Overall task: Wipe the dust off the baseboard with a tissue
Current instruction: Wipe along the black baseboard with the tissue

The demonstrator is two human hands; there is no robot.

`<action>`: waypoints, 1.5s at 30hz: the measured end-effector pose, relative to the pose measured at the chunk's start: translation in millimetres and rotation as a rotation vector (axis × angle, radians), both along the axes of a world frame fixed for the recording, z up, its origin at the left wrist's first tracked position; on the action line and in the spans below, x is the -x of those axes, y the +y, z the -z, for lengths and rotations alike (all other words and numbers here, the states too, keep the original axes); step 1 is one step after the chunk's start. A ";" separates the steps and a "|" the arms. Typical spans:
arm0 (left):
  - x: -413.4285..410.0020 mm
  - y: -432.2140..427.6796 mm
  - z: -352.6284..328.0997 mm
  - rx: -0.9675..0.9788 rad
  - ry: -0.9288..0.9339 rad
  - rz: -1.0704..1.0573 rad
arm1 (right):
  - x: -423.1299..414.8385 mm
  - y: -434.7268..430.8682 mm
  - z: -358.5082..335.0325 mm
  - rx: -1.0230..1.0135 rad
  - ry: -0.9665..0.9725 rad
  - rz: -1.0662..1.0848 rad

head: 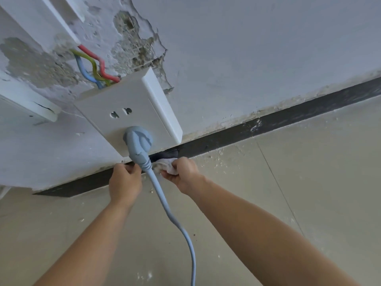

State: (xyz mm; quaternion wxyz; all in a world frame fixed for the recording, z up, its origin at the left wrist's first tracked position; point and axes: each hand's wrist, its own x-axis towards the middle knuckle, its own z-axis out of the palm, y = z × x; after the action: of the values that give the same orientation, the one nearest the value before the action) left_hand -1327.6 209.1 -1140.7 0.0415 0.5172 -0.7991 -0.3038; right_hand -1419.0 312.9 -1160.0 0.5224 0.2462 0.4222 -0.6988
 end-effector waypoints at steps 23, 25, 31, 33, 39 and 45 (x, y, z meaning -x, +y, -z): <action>-1.4 -2.2 9.2 -0.040 0.046 -0.049 | 29.8 27.4 -22.9 -0.089 0.103 -0.093; 0.0 -0.7 9.2 -0.024 0.027 -0.041 | 39.1 45.9 -27.7 -0.047 0.033 0.070; 1.1 -1.3 3.5 -0.036 -0.047 -0.026 | 45.3 102.0 -11.1 -0.032 -0.011 0.559; -0.5 0.3 -2.1 -0.041 -0.087 0.004 | 38.9 101.6 -0.2 -0.154 -0.013 0.429; -11.9 7.3 -19.6 -0.054 -0.171 0.076 | -3.7 50.2 -7.1 -0.195 0.133 -0.214; -22.6 16.7 -35.1 -0.014 -0.180 0.053 | 2.2 10.1 -35.7 -0.122 0.148 -0.263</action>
State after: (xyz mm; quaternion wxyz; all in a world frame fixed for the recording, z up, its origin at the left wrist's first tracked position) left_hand -1305.0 225.8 -1105.6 -0.0419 0.5215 -0.8107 -0.2628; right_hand -1421.1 323.0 -1124.3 0.5609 0.1680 0.5296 -0.6137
